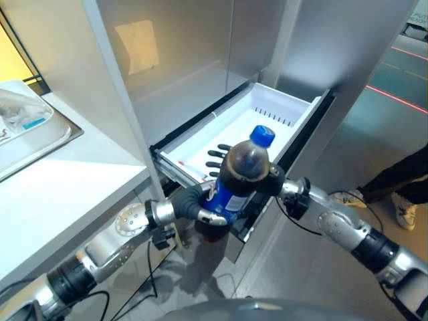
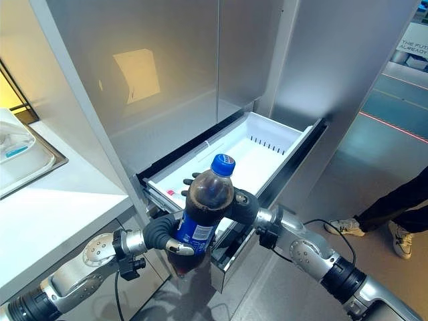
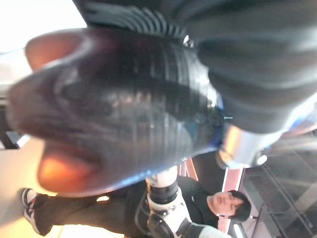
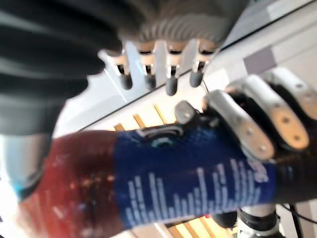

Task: Take the drinks into the refrigerator

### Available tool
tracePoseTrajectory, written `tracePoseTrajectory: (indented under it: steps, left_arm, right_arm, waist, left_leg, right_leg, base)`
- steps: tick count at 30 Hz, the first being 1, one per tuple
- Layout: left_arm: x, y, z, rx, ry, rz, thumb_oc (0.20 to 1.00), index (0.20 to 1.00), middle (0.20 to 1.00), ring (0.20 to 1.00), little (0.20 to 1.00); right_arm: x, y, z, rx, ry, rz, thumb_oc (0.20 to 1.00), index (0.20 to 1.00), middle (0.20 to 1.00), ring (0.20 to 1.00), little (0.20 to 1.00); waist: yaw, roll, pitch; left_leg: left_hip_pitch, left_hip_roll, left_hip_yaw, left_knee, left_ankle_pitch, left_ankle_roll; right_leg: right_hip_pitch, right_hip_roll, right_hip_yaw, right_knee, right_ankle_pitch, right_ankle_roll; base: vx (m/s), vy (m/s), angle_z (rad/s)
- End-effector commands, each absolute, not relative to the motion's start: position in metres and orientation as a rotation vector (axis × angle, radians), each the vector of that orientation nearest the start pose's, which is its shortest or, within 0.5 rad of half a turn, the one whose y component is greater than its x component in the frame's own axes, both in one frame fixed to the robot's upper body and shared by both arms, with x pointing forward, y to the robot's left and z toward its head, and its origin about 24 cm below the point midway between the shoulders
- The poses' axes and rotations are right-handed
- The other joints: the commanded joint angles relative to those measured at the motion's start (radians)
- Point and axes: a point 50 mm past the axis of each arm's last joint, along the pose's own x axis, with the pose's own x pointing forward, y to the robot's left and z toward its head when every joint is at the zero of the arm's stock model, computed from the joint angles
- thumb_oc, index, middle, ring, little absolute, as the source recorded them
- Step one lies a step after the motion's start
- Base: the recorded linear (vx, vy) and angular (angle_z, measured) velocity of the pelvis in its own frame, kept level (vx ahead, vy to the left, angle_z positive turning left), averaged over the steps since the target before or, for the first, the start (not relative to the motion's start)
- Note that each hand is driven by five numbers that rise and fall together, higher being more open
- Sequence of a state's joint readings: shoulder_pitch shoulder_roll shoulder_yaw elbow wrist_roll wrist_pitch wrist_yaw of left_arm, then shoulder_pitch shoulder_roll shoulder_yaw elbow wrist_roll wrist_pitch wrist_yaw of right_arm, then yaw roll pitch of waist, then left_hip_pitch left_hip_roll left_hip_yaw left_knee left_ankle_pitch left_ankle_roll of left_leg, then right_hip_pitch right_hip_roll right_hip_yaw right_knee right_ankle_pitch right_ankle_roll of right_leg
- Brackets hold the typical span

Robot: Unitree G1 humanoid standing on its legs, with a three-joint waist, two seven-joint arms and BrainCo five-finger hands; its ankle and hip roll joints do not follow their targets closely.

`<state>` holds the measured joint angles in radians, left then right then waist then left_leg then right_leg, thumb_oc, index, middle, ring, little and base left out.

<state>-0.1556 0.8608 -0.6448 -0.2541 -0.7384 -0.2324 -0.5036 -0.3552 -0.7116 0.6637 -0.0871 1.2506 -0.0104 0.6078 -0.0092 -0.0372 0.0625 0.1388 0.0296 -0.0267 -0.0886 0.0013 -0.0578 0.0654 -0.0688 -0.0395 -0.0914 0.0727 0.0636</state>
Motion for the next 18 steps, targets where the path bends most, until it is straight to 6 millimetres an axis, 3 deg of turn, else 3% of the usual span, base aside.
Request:
tracePoseTrajectory:
  steps: [1, 6, 18]
  left_arm:
    - [0.228, 0.115, 0.134, 0.035, -0.325, -1.170, 0.200, 0.200, 0.200, 0.200, 0.200]
    - [0.227, 0.117, 0.132, 0.031, -0.318, -1.169, 0.200, 0.200, 0.200, 0.200, 0.200]
    - [0.225, 0.120, 0.123, -0.025, -0.284, -1.143, 0.200, 0.200, 0.200, 0.200, 0.200]
  right_arm:
    - [0.234, -0.088, 0.127, 0.511, -0.023, 1.386, 1.000, 1.000, 1.000, 1.000, 1.000]
    - [0.226, -0.095, 0.126, 0.505, -0.012, 1.405, 1.000, 1.000, 1.000, 1.000, 1.000]
    - [0.228, -0.102, 0.164, 0.408, -0.224, 1.413, 1.000, 1.000, 1.000, 1.000, 1.000]
  waist:
    - [0.001, -0.013, -0.024]
    - [0.003, -0.017, -0.022]
    - [0.006, -0.013, -0.020]
  left_leg:
    - [-0.038, -0.052, -0.079, 0.006, -0.035, 0.069]
    - [-0.042, -0.052, -0.089, 0.007, -0.031, 0.068]
    - [-0.047, -0.050, -0.096, 0.008, -0.026, 0.064]
  right_leg:
    - [0.033, 0.002, -0.069, 0.066, -0.081, 0.016]
    - [0.035, 0.001, -0.084, 0.066, -0.082, 0.016]
    - [0.036, 0.004, -0.094, 0.060, -0.080, 0.013]
  base:
    - [0.00, 0.000, 0.00]
    - [0.00, 0.000, 0.00]
    - [0.00, 0.000, 0.00]
